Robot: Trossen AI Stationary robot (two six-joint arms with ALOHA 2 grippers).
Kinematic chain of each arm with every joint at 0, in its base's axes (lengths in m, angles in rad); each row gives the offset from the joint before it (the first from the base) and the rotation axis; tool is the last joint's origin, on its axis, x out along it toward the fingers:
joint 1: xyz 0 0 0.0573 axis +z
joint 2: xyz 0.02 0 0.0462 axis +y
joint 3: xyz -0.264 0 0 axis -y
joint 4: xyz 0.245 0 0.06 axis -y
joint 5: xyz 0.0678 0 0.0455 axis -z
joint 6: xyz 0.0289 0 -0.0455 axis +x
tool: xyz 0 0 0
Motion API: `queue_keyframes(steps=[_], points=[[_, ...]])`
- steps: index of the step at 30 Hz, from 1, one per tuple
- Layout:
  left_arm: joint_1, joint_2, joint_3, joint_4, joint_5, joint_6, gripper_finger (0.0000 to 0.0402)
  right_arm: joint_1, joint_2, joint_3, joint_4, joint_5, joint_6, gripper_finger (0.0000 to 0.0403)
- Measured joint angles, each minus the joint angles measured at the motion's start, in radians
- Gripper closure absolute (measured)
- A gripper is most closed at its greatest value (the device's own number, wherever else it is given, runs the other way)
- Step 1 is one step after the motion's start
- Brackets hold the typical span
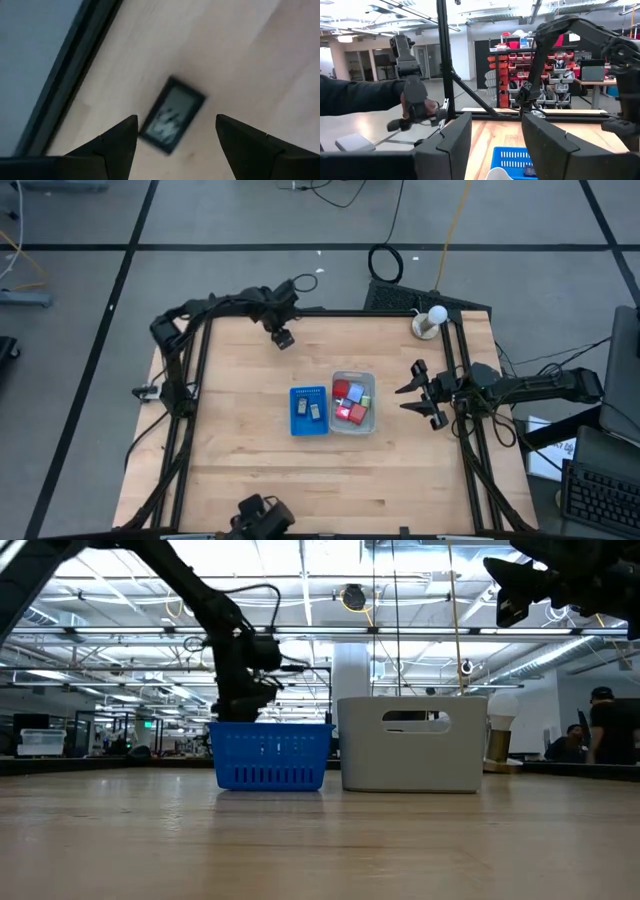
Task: Pick & Place Office items
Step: Put the black digital timer into the blue bin
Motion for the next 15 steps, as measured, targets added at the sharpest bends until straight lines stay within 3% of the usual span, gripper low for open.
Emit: queue_keyframes(steps=[6,15], points=[[0.006,0.093,0.065,-0.072,-0.194,0.061,0.013,0.0,0.0,0.0,-0.018,0.0,0.0,0.0238],[0.006,0.102,0.066,-0.07,-0.023,0.192,0.013,0.0,0.0,0.0,-0.036,-0.001,-0.023,0.0238]])
